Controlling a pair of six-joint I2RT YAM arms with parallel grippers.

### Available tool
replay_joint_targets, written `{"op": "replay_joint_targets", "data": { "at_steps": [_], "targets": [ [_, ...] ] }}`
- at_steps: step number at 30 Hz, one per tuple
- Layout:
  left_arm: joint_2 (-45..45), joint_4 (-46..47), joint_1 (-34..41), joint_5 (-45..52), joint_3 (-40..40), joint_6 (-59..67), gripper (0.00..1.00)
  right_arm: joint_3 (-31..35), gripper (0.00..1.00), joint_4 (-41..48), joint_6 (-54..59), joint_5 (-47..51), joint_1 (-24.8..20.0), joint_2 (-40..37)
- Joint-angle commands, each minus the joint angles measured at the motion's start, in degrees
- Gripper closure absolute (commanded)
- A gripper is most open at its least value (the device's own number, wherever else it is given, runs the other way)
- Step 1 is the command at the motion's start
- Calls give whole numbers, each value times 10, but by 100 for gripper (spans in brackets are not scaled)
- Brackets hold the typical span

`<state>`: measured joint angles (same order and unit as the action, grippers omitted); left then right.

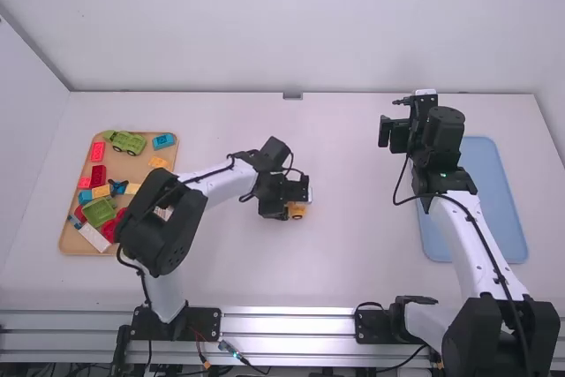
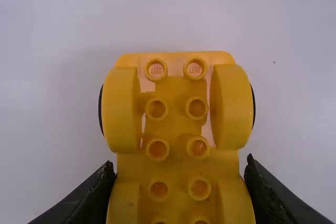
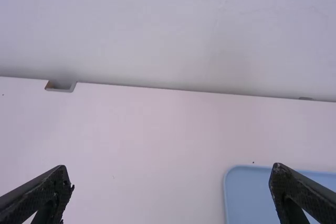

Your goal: Assemble lego blocks to make yellow taxi

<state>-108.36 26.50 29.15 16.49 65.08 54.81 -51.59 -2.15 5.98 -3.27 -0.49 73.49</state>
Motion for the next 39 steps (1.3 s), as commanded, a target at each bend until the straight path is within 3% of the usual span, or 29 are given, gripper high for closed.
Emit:
{"op": "replay_joint_targets", "data": {
  "at_steps": [1, 7, 10, 15, 19, 31, 38, 39],
  "targets": [
    [-19, 7, -5, 22, 19, -6, 98, -23, 1, 1, -2, 1, 1, 3],
    [-28, 23, -7, 4, 27, -14, 98, -23, 1, 1, -2, 1, 1, 3],
    [-28, 37, -6, 4, 31, -14, 90, -23, 1, 1, -1, 1, 1, 3],
    [-30, 28, -3, 6, 27, -14, 65, -23, 1, 1, -1, 1, 2, 3],
    [-31, 31, -3, 5, 27, -12, 54, -23, 1, 1, -2, 1, 1, 3],
    [-31, 32, -3, 4, 27, -14, 43, -23, 1, 3, -2, 1, 1, 3],
    [-31, 32, -3, 5, 27, -14, 28, -23, 1, 11, -2, 1, 1, 3],
    [-31, 32, -3, 4, 27, -14, 21, -24, 1, 11, -1, 1, 1, 3]
  ]
}}
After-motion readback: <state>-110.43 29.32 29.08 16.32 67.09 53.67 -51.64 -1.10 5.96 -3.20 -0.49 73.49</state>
